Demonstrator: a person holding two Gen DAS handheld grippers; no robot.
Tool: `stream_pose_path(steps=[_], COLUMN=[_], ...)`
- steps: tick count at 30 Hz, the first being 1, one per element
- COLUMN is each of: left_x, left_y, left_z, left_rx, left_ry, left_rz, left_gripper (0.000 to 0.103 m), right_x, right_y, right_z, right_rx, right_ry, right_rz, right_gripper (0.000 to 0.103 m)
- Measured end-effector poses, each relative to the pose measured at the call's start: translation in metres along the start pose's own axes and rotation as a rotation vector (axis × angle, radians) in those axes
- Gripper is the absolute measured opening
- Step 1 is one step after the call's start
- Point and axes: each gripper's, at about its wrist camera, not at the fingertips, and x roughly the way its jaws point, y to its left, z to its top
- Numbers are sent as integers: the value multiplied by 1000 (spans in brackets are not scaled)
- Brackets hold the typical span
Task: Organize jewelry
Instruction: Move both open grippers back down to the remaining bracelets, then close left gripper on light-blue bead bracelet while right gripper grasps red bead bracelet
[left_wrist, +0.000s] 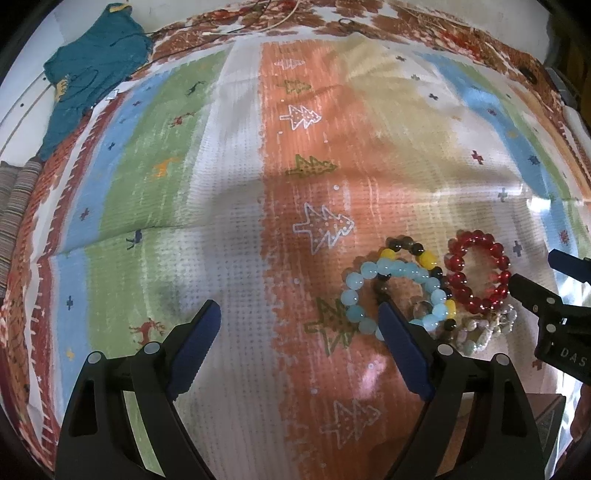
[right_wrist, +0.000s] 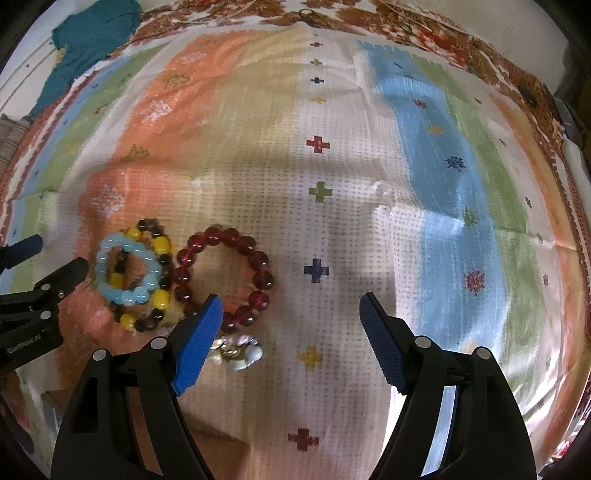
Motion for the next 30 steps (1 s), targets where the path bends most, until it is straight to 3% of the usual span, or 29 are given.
stream_pose_path(steps=[9, 15, 18, 20, 22, 30], left_x=[19, 29, 28, 27, 27, 21], left_y=[-5, -2, 1, 3, 7, 13], left_z=[4, 2, 1, 2, 2, 1], left_rx=[31, 27, 15, -1, -17, -26], left_ry=[29, 47, 46, 46, 51, 45], left_rz=[15, 22, 17, 12, 14, 8], left_gripper=[85, 79, 63, 35, 14, 11], right_x=[18, 20, 20, 20, 19, 3], right_y=[2, 6, 6, 5, 4, 5], right_z=[6, 8, 6, 6, 5, 0], right_rx=[-20, -47, -46, -44, -42, -46], right_ry=[32, 20, 18, 14, 7, -29], right_rz=[4, 10, 22, 33, 37, 27], right_gripper=[76, 51, 33, 15, 15, 14])
